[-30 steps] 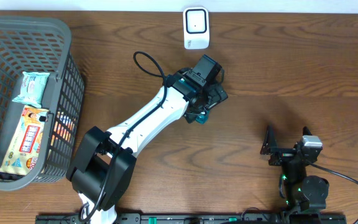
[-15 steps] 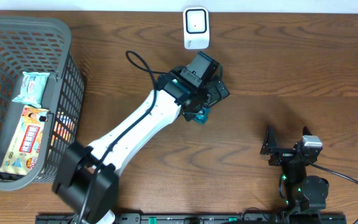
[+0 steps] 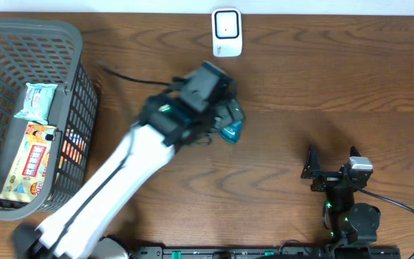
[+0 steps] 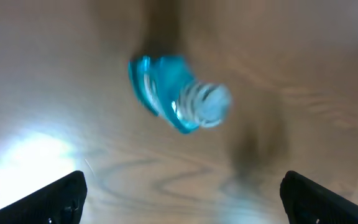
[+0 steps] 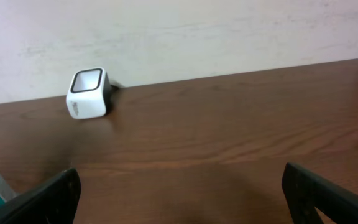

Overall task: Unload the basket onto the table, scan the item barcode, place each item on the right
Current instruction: 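Release the bottle and move the left gripper back into the basket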

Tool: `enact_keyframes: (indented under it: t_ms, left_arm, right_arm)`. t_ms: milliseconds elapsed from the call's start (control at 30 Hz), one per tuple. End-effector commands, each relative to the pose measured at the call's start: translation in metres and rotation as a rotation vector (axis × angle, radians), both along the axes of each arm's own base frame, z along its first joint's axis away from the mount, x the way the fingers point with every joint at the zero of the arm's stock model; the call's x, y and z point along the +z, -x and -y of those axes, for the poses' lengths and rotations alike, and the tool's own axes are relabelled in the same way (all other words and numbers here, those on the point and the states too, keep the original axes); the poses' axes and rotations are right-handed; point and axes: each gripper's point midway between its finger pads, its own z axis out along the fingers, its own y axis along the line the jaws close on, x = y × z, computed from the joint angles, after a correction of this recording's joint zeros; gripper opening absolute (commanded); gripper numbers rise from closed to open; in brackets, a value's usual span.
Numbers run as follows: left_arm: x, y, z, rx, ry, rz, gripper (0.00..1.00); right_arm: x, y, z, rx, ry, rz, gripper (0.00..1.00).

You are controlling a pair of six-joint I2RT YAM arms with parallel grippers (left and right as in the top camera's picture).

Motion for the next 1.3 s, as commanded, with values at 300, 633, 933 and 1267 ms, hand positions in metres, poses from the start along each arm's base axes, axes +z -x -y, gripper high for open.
enact_keyframes:
  t_ms: [300,633,933,1267]
  left_arm:
    - [0.172,-0.010,-0.300,0.887,-0.471,0.577,0.98]
    - [0.085,-0.010,-0.430,1.196,-0.211,0.236,0.98]
    - [-0.050,0.009,-0.454,1.592,-0.033,-0.277,0.98]
    - [-0.144,0.040,-0.436,1.830,-0.065,-0.722,0.98]
  right_arm:
    - [0.000,0.000,0.002,-0.011,0.015,0.002,0.99]
    - [0.000,0.000,0.002,-0.011,0.015,0.001,0.99]
    - [0.000,0.000,0.002,-0.011,0.015,0.002,0.99]
    - [0.000,0.000,0.002,-0.011,0.015,0.002,0.99]
